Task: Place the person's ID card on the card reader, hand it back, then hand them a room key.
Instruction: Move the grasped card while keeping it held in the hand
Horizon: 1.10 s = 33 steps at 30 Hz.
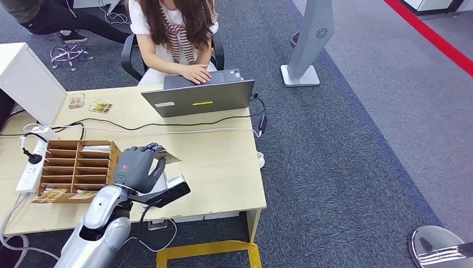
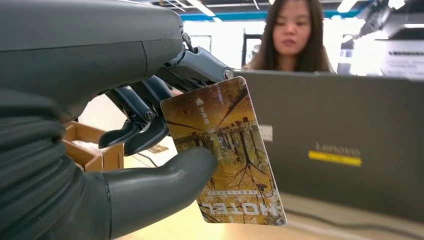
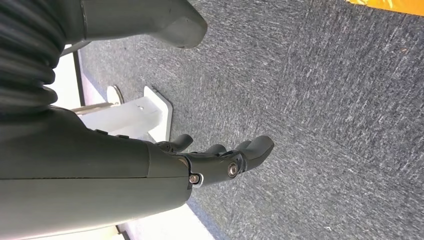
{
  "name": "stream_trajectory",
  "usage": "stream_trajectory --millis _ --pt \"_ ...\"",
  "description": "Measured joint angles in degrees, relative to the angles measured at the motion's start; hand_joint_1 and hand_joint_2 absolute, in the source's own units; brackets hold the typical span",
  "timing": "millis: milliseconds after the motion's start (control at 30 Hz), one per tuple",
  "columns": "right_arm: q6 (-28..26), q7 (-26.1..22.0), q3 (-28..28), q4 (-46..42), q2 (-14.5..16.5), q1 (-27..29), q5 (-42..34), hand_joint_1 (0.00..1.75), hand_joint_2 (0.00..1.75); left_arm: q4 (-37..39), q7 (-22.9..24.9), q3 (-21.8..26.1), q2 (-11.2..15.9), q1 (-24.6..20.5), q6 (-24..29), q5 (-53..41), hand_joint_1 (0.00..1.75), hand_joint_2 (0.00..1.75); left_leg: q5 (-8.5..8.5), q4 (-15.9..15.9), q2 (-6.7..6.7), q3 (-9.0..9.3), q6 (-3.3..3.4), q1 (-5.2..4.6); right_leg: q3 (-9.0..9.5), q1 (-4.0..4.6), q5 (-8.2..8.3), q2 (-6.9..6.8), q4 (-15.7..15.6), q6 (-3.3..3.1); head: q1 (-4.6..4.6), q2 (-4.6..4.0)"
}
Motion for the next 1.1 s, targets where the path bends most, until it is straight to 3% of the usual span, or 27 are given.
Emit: stream_trajectory --millis 300,600,1100 --pt "0.00 0.15 -0.67 0.02 0.00 0.16 -0.16 0.00 1.75 -0.47 3.45 -4.35 2.58 0.11 -6.85 0.63 1.75 1.75 0.02 -0.01 0.00 0.01 -0.02 0.00 0.00 0.00 0.01 0.00 0.02 -0.01 0.00 0.00" --pt "-0.02 0.60 -0.84 0.02 0.00 0.17 -0.26 0.00 1.75 0.08 7.37 -5.11 3.03 0.12 -7.20 -0.12 1.75 1.75 0.02 0.00 0.00 0.01 -0.02 0.00 -0.01 0.00 0.01 0.00 0.02 -0.01 0.01 0.00" --pt "-0.02 0.69 -0.90 0.02 0.00 0.17 -0.34 0.00 1.75 0.64 10.06 -5.16 3.08 0.15 -6.68 -1.91 1.75 1.75 0.02 -0.01 0.00 0.01 -0.02 0.00 0.00 0.00 0.01 0.00 0.02 -0.01 0.02 0.00"
